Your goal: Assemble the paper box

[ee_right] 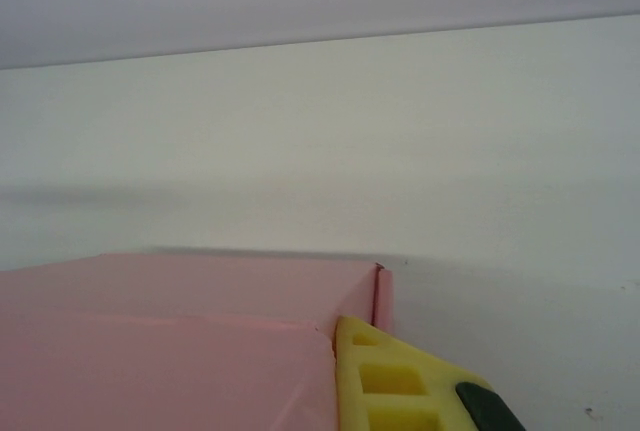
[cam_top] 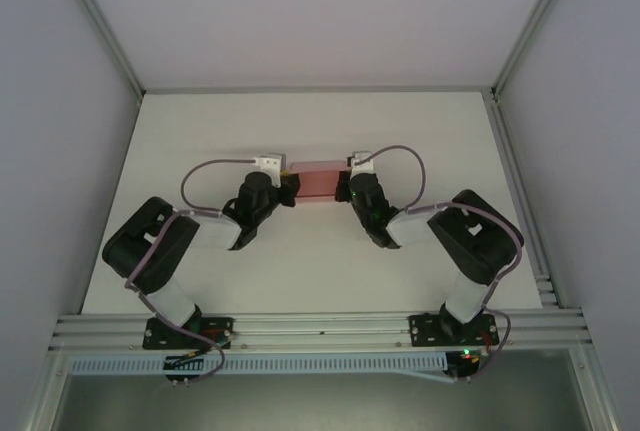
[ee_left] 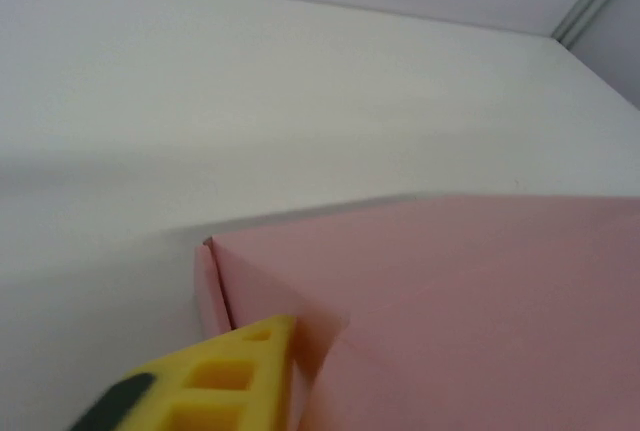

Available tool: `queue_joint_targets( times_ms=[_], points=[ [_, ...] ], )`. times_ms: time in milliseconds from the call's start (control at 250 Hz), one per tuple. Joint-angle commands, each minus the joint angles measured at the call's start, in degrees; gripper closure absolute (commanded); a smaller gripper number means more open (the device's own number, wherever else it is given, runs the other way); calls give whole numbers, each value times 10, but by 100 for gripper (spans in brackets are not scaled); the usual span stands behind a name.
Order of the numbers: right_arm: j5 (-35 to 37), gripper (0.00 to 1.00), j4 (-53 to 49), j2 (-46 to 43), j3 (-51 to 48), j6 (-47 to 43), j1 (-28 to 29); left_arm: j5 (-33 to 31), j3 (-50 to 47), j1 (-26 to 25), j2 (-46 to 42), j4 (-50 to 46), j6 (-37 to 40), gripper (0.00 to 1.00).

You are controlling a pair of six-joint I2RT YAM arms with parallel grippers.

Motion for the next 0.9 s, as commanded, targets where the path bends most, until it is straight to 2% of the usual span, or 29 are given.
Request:
queue_joint_targets(
  times_ms=[0,44,60,140,188,395,535,603,731,819,898],
  points=[
    [32,100,-96,16,-25,10,13,13,-9,-9,-46,-66,-14,46],
    [31,100,-101,15,-26,7,15,-17,-7,-13,-72,-92,-6,4],
    [33,100,-104,14,-26,7,16,-29,-8,-16,-81,-100,2,0],
    [45,100,-114,15,-29,10,21,-101,0,-19,-121,-170,14,0],
    [51,100,-114,18,-32,12,25,-117,7,-19,-142,-213,17,0],
    [65,100,-123,34,-27,12,39,-105,47,-23,-219,-368,-27,0],
    [68,100,-123,33,-32,12,44,-119,152,-3,-213,-503,-85,0],
    [56,100,-120,31,-36,3,43,-77,200,27,-178,-537,-101,0],
    [45,99,-122,33,-37,-7,44,89,240,86,-90,-510,-95,0],
    [44,98,-124,31,-35,-5,44,178,267,100,-31,-487,-76,0],
    [44,97,-129,30,-34,-2,44,223,289,103,12,-481,-71,0]
  ],
)
